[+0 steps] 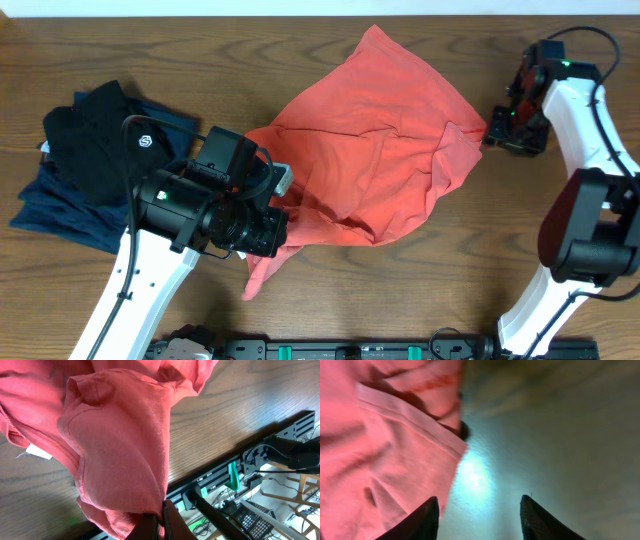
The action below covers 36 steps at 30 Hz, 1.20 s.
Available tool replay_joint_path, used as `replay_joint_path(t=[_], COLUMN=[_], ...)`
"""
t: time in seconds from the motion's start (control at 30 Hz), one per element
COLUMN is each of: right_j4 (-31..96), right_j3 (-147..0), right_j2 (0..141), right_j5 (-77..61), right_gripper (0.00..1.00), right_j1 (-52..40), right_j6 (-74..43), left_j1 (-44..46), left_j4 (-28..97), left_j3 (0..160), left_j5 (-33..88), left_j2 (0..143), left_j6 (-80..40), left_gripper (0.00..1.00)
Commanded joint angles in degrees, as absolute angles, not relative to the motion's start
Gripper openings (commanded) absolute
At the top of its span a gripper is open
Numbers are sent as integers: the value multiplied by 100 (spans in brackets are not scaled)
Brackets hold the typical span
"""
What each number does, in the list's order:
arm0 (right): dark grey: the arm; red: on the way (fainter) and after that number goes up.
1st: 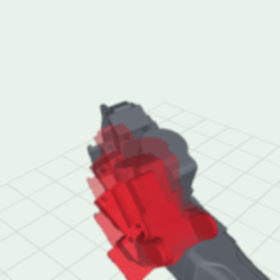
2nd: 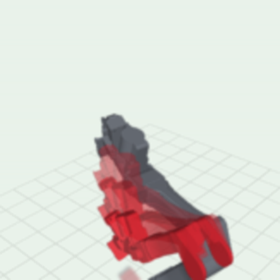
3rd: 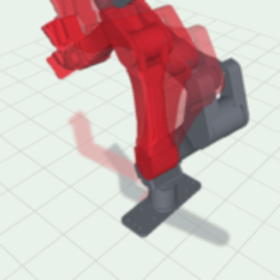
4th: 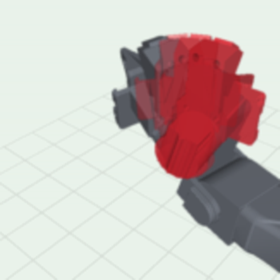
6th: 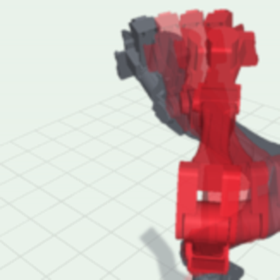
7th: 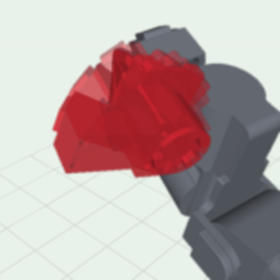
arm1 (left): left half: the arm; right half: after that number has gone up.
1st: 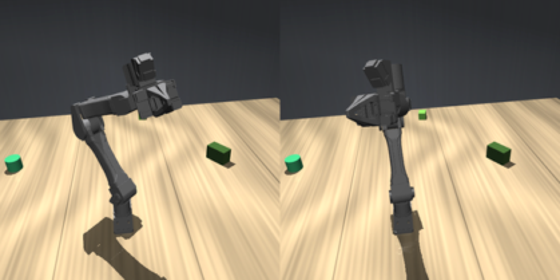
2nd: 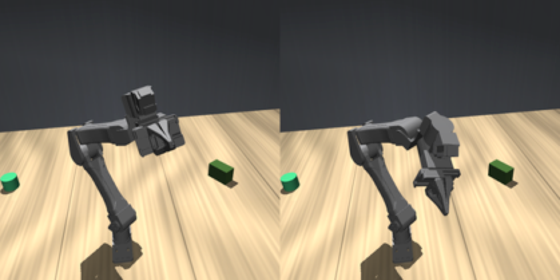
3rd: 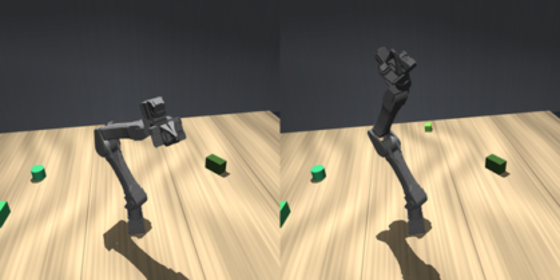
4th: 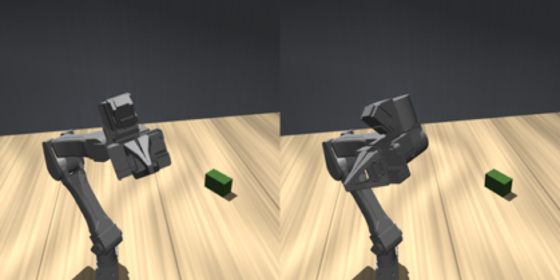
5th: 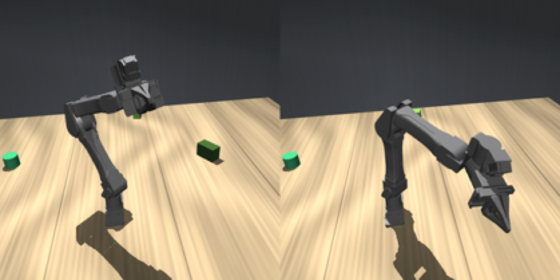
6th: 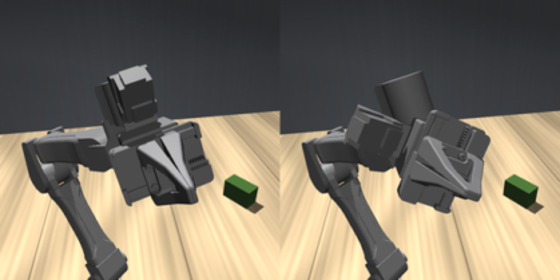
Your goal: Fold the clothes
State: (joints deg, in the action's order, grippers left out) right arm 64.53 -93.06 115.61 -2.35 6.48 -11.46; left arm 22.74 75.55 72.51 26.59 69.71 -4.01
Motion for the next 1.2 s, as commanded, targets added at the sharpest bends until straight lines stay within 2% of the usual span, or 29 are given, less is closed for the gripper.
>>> replay_joint_path(t=[0.0,0.17,0.3,0.33,0.37,0.4,0.43,0.7,0.93,1.17], right_j4=[6335,6163,6038,6016,5992,5977,5957,6237,6648,6678], right_j3=[-9244,-9244,-9244,-9244,-9244,-9244,-9244,-9334,-9373,-9533], right_j2=[11786,12202,12466,12488,12519,12523,12523,12230,11974,11513], right_j5=[-449,-458,-456,-458,-456,-456,-456,-370,1179,-386], right_gripper=[54,55,49,43,31,12,1,1,1,1], right_j1=[471,368,336,331,331,333,336,687,1487,2296], right_j6=[-1066,-1066,-1063,-1066,-1066,-1066,-1068,-1074,-1970,-1253], left_j1=[2296,2296,2296,2296,2296,2296,2296,2296,2296,2276], left_j4=[7555,7555,7555,7553,7553,7555,7555,7553,7185,6318], left_j3=[7220,7220,7220,7220,7220,7220,7220,7220,7220,7242], left_j5=[2628,2628,2628,2628,2628,2628,2628,2628,2580,1400], left_j2=[6963,6963,6963,6963,6963,6963,6963,6960,6960,6947], left_j6=[-305,-307,-325,-327,-327,-327,-344,-370,-373,-1184], left_gripper=[6,6,6,6,6,6,6,6,6,6])
